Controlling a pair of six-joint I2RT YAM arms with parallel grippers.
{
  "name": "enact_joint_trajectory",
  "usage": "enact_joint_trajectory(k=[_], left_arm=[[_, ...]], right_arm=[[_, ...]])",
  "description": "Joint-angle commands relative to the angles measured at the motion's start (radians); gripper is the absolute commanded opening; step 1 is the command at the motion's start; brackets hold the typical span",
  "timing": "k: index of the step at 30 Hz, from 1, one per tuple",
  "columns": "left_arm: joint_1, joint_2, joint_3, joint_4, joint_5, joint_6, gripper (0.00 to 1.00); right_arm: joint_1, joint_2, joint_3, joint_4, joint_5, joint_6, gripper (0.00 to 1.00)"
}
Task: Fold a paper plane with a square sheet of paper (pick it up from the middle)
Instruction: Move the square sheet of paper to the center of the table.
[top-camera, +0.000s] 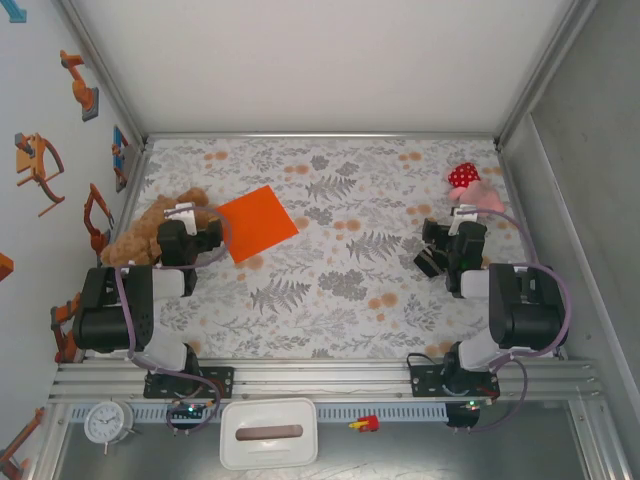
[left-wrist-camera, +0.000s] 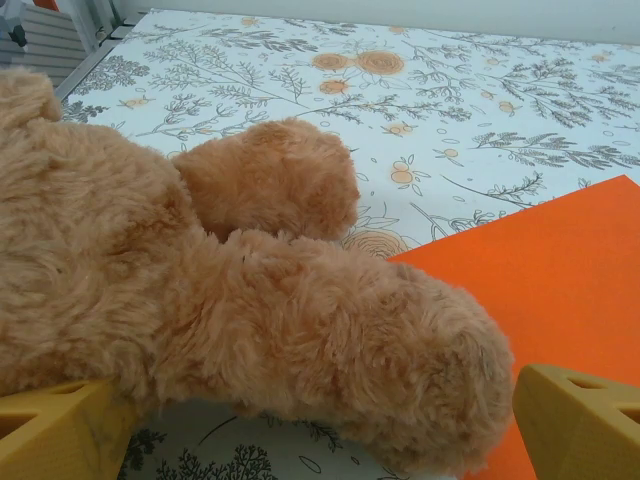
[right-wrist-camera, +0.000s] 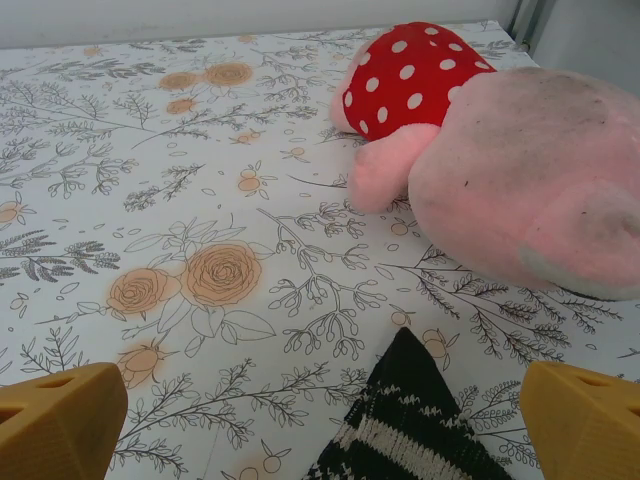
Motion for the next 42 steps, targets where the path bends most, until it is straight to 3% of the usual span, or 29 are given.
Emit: enact_joint_trajectory(k=[1,35,37,42], left_arm=[[0.000,0.005,0.010,0.005,-0.009,0.012,0.96],[-0.012,-0.022,0.002,0.007,-0.041,0.013,0.96],[-0.026,-0.079,0.014,-0.058,-0.076,0.018,0.96],[-0.035,-0.256,0.161,-0.480,-0.136,-0.082,0.96]], right_arm=[[-0.005,0.003,0.008,0.018,-0.001,0.000,0.99],[-0.004,-0.018,-0.004,0.024,-0.011,0.000,0.99],[-0.005,-0.080,-0.012,-0.011,-0.011,-0.004,0.99],[-0.003,-0.254,0.066,-0.284,0.050,0.039,0.98]])
